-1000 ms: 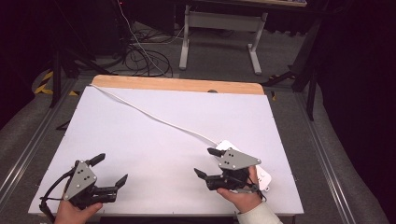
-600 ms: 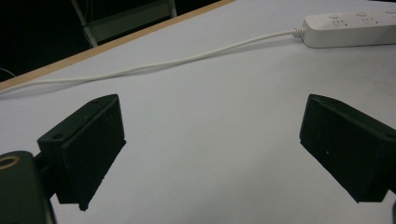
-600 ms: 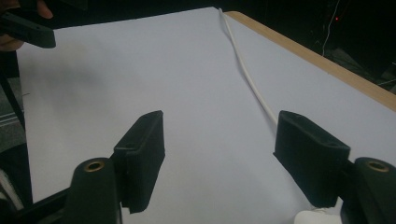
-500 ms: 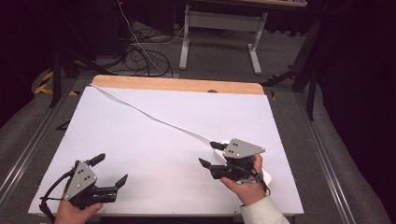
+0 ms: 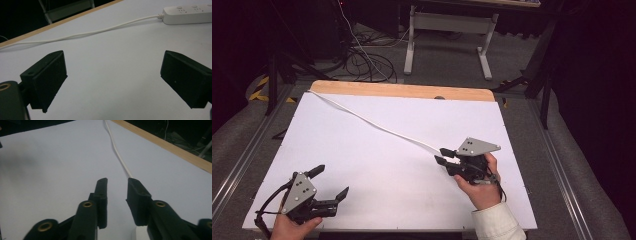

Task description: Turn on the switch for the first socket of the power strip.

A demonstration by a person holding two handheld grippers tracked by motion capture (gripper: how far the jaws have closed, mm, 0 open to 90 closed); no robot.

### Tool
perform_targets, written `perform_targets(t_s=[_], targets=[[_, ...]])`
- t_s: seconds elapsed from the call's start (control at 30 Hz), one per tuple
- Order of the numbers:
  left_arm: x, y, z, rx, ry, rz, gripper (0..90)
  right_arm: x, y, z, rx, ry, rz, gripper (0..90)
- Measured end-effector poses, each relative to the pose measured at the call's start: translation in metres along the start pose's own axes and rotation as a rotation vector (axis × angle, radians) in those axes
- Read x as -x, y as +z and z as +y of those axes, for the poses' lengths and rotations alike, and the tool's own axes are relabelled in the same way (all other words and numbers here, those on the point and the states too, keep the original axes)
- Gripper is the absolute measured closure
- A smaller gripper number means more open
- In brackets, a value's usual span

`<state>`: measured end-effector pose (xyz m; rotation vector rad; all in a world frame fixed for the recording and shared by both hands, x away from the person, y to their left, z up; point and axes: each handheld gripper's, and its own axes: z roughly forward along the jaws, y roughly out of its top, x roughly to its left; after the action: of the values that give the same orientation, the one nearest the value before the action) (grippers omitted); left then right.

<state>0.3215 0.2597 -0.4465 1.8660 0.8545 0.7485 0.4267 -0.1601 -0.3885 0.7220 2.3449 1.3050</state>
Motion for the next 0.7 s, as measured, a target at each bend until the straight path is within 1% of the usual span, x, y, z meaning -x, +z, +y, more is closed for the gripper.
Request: perform_targets(t_s=[0.07, 0.17, 0.2, 0.23, 0.3, 0.37, 0.5, 0.7], targets=[[0.000, 0.000, 0.000, 0.000, 0.000, 0.001, 7.2, 0.006, 0.002, 0.001, -0.021, 0.019, -0.005, 79.5], [0.000, 0.000, 0.000, 0.000, 0.001, 0.002, 7.2, 0.015, 0.006, 0.001, -0.053, 0.045, -0.037, 88.7], [0.000, 0.000, 0.000, 0.000, 0.001, 0.001, 7.2, 0.018, 0.007, 0.001, -0.061, 0.053, -0.054, 90.0], [0.000, 0.000, 0.000, 0.000, 0.001, 0.001, 7.2, 0.021, 0.008, 0.000, -0.066, 0.065, -0.067, 90.0], [0.000, 0.000, 0.000, -0.001, 0.001, 0.001, 7.2, 0.028, 0.010, -0.001, -0.075, 0.099, -0.078, 90.0], [0.000, 0.000, 0.000, -0.002, 0.000, 0.000, 7.2, 0.033, 0.011, -0.003, -0.093, 0.129, -0.107, 90.0], [0.000, 0.000, 0.000, -0.004, 0.000, -0.001, 7.2, 0.042, 0.014, -0.008, -0.145, 0.146, -0.145, 90.0], [0.000, 0.000, 0.000, -0.004, 0.000, 0.001, 7.2, 0.051, 0.019, -0.013, -0.213, 0.166, -0.171, 90.0]])
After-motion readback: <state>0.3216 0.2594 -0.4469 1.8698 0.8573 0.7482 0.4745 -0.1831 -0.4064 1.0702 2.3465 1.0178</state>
